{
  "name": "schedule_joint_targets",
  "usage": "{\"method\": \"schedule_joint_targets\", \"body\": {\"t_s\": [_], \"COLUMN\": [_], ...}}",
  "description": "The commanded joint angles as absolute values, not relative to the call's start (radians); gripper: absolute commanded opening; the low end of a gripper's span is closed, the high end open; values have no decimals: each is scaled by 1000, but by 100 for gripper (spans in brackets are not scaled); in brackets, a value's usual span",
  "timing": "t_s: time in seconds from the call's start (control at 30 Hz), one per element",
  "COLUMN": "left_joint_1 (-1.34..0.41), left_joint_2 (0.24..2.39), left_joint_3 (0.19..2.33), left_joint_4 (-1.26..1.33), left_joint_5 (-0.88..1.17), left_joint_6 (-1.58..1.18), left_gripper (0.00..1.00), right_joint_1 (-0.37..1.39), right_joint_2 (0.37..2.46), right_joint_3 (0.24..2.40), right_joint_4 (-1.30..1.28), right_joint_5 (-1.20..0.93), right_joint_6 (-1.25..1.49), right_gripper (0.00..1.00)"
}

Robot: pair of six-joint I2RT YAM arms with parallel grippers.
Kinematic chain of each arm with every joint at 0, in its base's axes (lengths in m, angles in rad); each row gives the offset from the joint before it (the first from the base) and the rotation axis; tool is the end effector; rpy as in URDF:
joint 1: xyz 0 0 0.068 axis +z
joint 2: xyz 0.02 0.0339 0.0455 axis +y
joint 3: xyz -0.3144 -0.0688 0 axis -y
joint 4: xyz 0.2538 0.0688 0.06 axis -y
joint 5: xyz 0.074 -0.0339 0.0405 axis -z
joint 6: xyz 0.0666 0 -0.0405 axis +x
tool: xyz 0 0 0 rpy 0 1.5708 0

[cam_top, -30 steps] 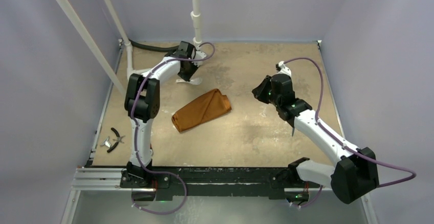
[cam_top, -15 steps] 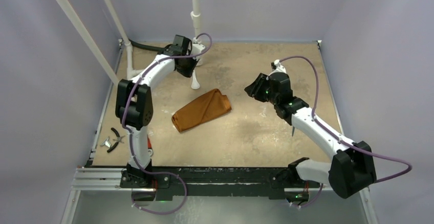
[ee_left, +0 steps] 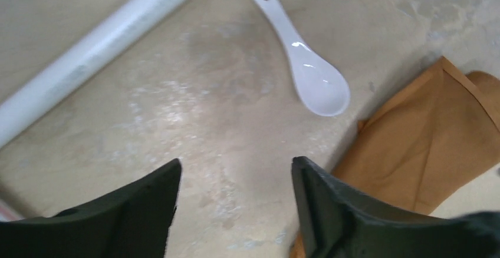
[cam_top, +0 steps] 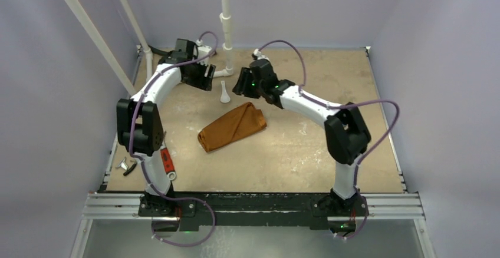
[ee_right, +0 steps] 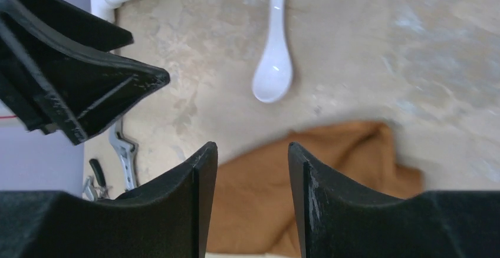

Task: Fold the napkin into a case and place the utensils inside
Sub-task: Pick up the spoon from the center of the board.

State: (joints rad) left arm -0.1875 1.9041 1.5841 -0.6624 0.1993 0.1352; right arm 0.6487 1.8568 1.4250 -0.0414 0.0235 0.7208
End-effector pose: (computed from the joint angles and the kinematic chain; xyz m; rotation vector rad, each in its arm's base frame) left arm 0.4494 -0.0987 0.2719 0.4851 2.5002 -0.2746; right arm 0.3910 0.2945 0.2993 0.0928 2.1458 0.8111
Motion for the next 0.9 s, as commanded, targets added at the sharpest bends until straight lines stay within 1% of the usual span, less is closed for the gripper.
{"method": "schedule_joint_targets", "body": {"t_s": [0.0,0.03,0.17,0.33,0.47,0.87], "left_joint_1": [-120,-115,-111,-110,-106,-97], "left_joint_2": [1853,1846,1821,1814,1811,1796], "left_joint_3": [1688,1695,1706,1719,1725,1739], "left_joint_4": [-724,-735,-754,-758,-754,-760], "left_joint_5": [229,233,225,205,207,223], "left_joint_6": [81,79,87,106,107,113], "left_gripper": [72,75,81,81,81,81], "right_joint_1": [673,679,712,717,717,713], "right_joint_2": [2003,2056,2169,2230,2235,2299], "right_joint_3": [1624,1681,1781,1821,1795,1803], "right_joint_4": [-114,-130,-154,-148,-109,-109], "right_joint_5": [23,13,2,-43,-64,-149], "right_joint_6": [767,784,849,948,1007,1082], "right_gripper": [52,53,54,54,54,54]}}
